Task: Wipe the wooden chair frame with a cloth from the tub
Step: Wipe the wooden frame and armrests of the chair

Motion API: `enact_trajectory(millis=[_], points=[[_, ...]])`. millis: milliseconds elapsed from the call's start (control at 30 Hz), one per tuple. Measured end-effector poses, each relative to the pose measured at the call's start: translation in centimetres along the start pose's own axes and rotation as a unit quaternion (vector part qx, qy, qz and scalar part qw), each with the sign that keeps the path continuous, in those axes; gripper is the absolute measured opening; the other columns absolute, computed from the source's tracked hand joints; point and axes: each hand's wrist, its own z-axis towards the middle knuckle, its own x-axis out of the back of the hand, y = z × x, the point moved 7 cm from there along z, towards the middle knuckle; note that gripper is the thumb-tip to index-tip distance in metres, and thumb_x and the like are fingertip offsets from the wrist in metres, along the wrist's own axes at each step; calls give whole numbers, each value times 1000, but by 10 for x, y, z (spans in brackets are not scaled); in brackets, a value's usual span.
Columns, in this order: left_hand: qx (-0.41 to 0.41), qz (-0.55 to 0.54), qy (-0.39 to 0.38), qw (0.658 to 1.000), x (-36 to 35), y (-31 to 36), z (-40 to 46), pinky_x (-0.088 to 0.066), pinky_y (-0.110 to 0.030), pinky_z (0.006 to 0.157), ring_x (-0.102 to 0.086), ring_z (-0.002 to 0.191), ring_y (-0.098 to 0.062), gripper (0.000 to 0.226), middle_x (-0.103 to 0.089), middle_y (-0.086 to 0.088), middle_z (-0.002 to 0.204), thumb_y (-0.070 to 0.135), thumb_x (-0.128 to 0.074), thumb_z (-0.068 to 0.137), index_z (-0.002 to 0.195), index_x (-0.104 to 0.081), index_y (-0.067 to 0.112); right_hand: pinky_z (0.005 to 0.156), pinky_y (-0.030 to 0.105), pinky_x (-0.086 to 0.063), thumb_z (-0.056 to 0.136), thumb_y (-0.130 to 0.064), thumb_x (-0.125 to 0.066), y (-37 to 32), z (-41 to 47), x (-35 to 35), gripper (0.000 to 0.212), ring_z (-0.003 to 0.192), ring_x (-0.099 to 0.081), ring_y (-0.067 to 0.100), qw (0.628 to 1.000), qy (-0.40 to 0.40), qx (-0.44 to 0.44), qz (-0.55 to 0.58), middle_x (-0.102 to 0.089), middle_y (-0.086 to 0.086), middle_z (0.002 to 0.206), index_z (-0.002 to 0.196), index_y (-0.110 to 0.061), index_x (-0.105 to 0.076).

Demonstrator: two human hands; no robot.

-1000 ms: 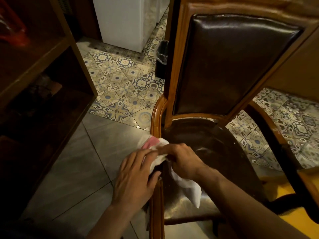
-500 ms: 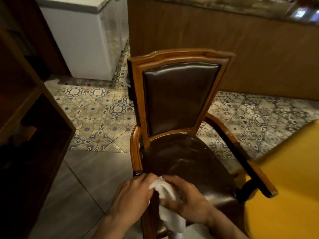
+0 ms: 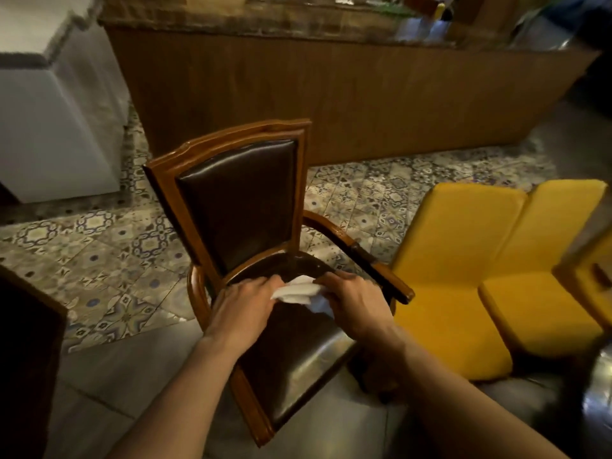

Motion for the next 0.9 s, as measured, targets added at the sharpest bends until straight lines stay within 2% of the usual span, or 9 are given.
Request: enact_trajectory(millis=[67, 133, 267, 433, 600, 700, 767, 900], points=[[-19, 12, 5, 1000, 10, 13, 7, -55, -34, 78, -66, 98, -15, 23, -66, 9, 105, 26, -54, 102, 123, -53, 34, 66, 36, -53, 90, -49, -52, 2, -6, 17, 30, 89, -65, 20, 1000, 13, -6, -12, -67, -3, 107, 112, -31, -61], [-39, 20, 11, 999, 19, 27, 17, -54, -33, 77, -66, 97, -15, 22, -67, 8, 105, 25, -54, 101, 121, -53, 34, 62, 33, -48, 83, -58, -38, 7, -10, 33, 45, 87, -66, 21, 999, 29, -11, -13, -68, -3, 104, 110, -30, -62], [-58, 19, 23, 998, 29, 50, 31, -55, -34, 85, -65, 103, -14, 28, -68, 9, 111, 22, -55, 101, 125, -55, 35, 59, 32, -47, 87, -55, -51, 19, -17, 56, 34, 83, -66, 19, 998, 58, -29, -21, -69, -4, 100, 109, -32, -62], [-78, 16, 16, 997, 22, 75, 52, -55, -35, 88, -64, 107, -12, 33, -68, 10, 116, 23, -58, 99, 129, -55, 35, 57, 32, -45, 80, -56, -35, 46, -19, 62, 46, 83, -65, 22, 996, 66, -47, -26, -67, -1, 100, 108, -28, -59], [-78, 32, -6, 996, -9, 102, 83, -57, -35, 85, -65, 102, -12, 35, -67, 11, 111, 25, -59, 99, 131, -52, 36, 68, 34, -50, 79, -53, -36, 93, -12, 53, 46, 90, -60, 22, 998, 38, -53, -3, -63, 2, 105, 111, -23, -53], [-73, 38, -20, 996, -29, 117, 108, -56, -33, 83, -65, 99, -10, 36, -67, 12, 107, 26, -60, 98, 131, -51, 36, 66, 31, -47, 89, -43, -54, 130, -2, 50, 32, 91, -60, 21, 999, 18, -46, -1, -63, 0, 106, 115, -25, -51], [-74, 41, -21, 996, -43, 132, 132, -55, -32, 82, -64, 98, -10, 36, -66, 12, 106, 26, -60, 98, 131, -50, 37, 65, 30, -43, 91, -34, -61, 161, 6, 49, 36, 93, -60, 21, 999, 15, -39, 1, -64, -2, 110, 125, -29, -50], [-67, 46, -24, 996, -75, 159, 176, -55, -34, 83, -65, 102, -11, 39, -68, 11, 110, 26, -60, 97, 133, -49, 38, 68, 29, -43, 94, -29, -60, 220, 21, 43, 49, 104, -58, 21, 1000, -6, -29, 2, -61, -3, 119, 139, -39, -43]])
